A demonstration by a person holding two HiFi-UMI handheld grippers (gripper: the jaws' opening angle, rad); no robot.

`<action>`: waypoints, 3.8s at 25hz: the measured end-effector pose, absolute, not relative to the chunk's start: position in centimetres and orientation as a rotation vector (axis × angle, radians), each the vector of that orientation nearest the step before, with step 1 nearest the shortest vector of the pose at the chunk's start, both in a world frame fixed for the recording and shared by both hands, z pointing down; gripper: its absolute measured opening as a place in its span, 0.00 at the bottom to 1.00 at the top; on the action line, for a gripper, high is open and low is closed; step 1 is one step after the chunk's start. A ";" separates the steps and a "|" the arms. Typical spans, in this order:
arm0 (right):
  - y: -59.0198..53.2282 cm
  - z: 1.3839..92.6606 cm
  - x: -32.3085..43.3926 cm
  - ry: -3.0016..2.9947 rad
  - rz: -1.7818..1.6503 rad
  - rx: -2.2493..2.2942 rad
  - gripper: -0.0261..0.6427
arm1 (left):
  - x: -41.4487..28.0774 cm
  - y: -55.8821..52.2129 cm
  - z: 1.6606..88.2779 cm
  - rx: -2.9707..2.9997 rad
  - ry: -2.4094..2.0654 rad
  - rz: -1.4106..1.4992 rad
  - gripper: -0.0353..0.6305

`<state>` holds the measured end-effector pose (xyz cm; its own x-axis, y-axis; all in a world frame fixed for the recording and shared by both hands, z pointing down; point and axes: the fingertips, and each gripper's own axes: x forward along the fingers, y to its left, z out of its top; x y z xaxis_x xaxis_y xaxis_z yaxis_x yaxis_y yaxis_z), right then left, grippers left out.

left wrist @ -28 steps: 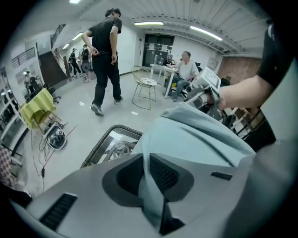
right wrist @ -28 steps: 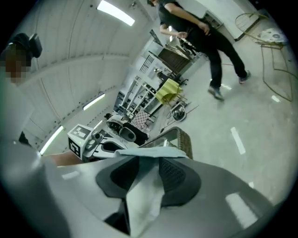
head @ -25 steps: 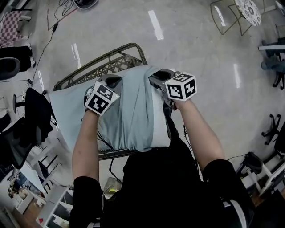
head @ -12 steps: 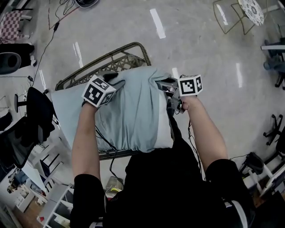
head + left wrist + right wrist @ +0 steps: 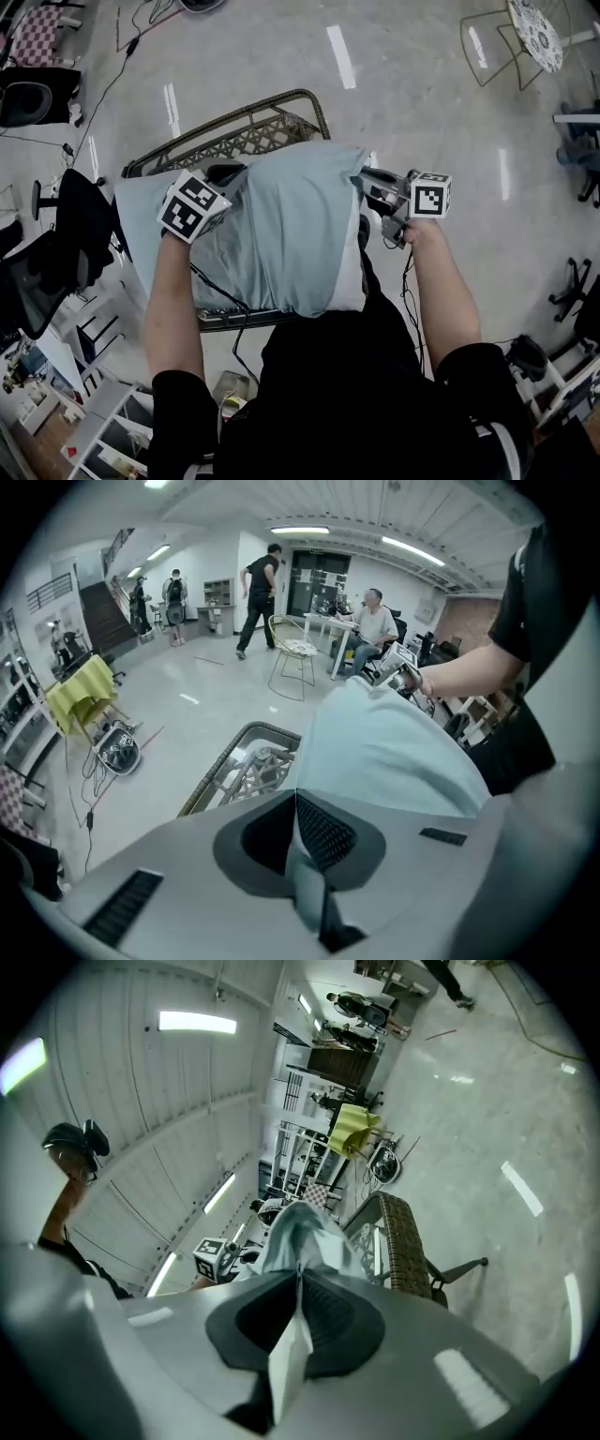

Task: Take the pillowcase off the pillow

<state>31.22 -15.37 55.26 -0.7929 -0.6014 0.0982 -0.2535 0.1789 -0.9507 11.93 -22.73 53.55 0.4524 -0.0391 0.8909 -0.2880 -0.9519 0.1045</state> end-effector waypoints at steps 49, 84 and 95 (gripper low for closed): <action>-9.3 56.3 25.9 2.500 -1.668 -0.385 0.08 | 8.0 -22.8 54.2 2.414 -0.420 1.374 0.08; -7.9 56.8 33.9 2.466 -1.624 -0.684 0.06 | -3.5 -23.7 53.9 2.254 -0.513 1.949 0.06; -12.2 57.3 36.5 2.347 -1.733 -0.922 0.51 | 2.5 -23.3 57.3 2.373 -0.435 1.790 0.24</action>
<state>36.46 -12.21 57.31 -0.8154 -0.5076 0.2784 -0.4154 0.1781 -0.8921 2.51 -23.29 57.31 0.2514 -0.1462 0.9568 -0.3093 -0.9488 -0.0637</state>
